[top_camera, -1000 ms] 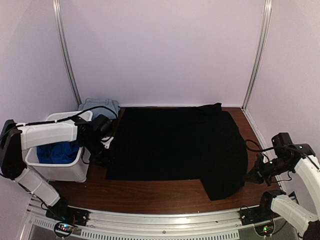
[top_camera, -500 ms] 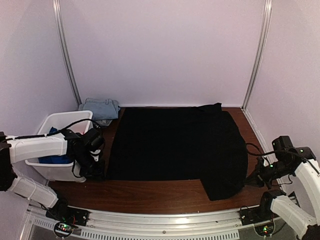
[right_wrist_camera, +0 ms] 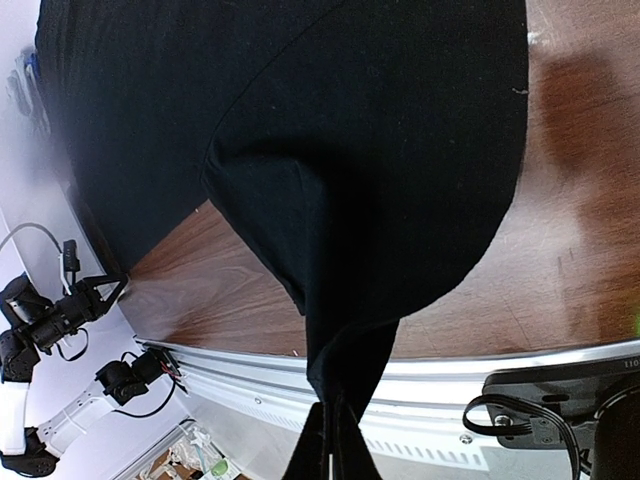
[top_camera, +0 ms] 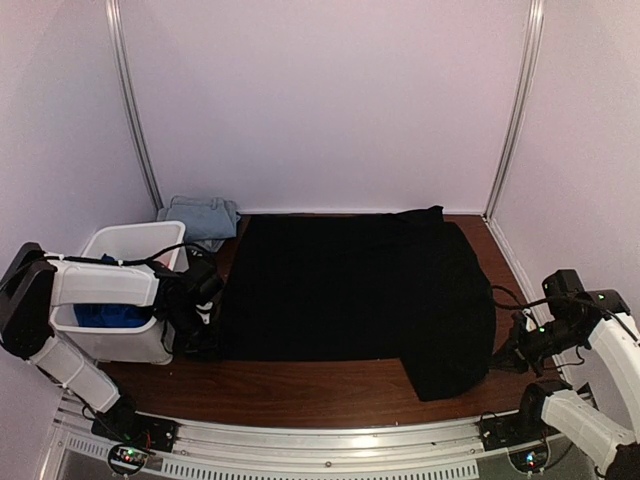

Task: Fold and stack the mixed laundry pile
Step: Pick up the flattened T-shirt from the center of the board.

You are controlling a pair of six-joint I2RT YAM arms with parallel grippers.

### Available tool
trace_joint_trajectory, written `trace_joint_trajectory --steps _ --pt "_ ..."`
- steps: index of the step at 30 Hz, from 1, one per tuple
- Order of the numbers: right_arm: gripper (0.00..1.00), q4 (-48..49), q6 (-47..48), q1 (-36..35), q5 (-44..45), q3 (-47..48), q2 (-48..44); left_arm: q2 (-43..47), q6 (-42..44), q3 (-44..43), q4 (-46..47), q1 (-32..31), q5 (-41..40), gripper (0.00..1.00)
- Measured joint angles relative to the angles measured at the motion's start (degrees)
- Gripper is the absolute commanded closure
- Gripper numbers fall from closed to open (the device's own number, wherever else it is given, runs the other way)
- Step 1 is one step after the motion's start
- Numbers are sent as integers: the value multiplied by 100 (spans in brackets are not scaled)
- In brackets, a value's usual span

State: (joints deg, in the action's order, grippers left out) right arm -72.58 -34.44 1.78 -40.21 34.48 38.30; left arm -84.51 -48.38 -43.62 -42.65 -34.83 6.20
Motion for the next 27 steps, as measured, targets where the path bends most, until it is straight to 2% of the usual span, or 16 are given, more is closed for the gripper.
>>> trace_joint_trajectory --steps 6,14,21,27 --pt "100 -2 20 0 9 2 -2 -170 -13 -11 109 0 -42 76" --pt "100 -24 83 0 59 55 -2 -199 -87 -11 153 0 -98 100" --pt "100 -149 166 0 122 192 -136 -111 -94 39 149 -20 -92 100" --pt "100 -632 168 0 107 267 -688 356 -184 140 -70 -262 -57 100"
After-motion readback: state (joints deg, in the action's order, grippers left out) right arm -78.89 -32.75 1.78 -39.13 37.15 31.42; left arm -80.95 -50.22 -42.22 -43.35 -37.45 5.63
